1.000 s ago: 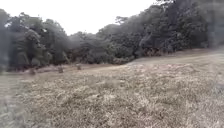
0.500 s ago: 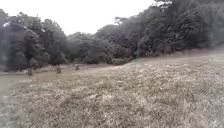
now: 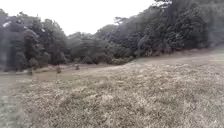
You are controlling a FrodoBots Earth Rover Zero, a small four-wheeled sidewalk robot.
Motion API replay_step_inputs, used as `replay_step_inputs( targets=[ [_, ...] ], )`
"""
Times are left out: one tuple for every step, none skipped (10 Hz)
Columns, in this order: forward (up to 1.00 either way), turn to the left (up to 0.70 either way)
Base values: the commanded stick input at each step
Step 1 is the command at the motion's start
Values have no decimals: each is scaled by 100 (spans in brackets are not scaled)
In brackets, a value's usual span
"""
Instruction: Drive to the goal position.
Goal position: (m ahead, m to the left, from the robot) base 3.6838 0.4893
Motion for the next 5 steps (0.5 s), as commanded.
replay_step_inputs(
  targets=[
    [0, 45],
    [0, 45],
    [0, 45],
    [0, 45],
    [0, 45]
  ],
)
